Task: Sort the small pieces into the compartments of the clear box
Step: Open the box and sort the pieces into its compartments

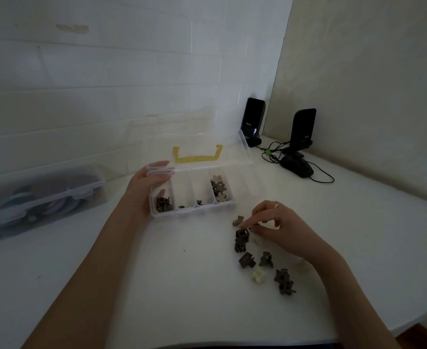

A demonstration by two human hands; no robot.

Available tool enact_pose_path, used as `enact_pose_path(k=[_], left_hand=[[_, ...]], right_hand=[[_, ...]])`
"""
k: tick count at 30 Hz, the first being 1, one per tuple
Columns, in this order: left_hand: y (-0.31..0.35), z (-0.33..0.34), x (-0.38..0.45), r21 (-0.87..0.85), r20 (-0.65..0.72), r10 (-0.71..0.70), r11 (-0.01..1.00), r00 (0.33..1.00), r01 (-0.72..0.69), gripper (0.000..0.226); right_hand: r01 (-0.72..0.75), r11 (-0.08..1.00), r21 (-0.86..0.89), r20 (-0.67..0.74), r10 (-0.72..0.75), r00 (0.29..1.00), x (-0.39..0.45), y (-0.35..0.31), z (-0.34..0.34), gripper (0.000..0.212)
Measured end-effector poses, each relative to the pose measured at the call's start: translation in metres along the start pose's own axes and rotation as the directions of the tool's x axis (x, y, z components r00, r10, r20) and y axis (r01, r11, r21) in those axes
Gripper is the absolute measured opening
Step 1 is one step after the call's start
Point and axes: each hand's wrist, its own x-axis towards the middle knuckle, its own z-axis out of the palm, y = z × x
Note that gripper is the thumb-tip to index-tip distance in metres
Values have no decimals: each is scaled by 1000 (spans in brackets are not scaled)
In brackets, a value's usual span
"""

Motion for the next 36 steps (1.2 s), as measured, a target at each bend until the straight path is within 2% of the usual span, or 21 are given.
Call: enact_pose_path(k=[9,13,18,24,31,36], left_hand=[[-1,-1,2,0,1,3,1000,1000,-3,24],[-2,-1,2,-7,-8,-7,1000,1000,7,25],[-2,-2,3,-4,-1,-1,1000,1000,1,25],[-2,-2,3,3,-8,-6,1000,1000,6,24],[-2,-2,2,1,-2,-2,1000,1000,2,25],[-2,-1,1,-3,6,7,1000,1000,-7,25]], right_hand=[[18,999,50,62,-21,998,-5,0,7,28],[37,995,87,37,-41,999,-7,-2,3,29],[39,988,149,21,-42,999,-17,-5,-2,14],[19,1000,17,-53,-18,998,-36,-4,-4,19],[-40,981,-188,-38,34,999,-56,-1,-3,19],[-84,985,-152,-10,83,996,-54,-2,-2,22]])
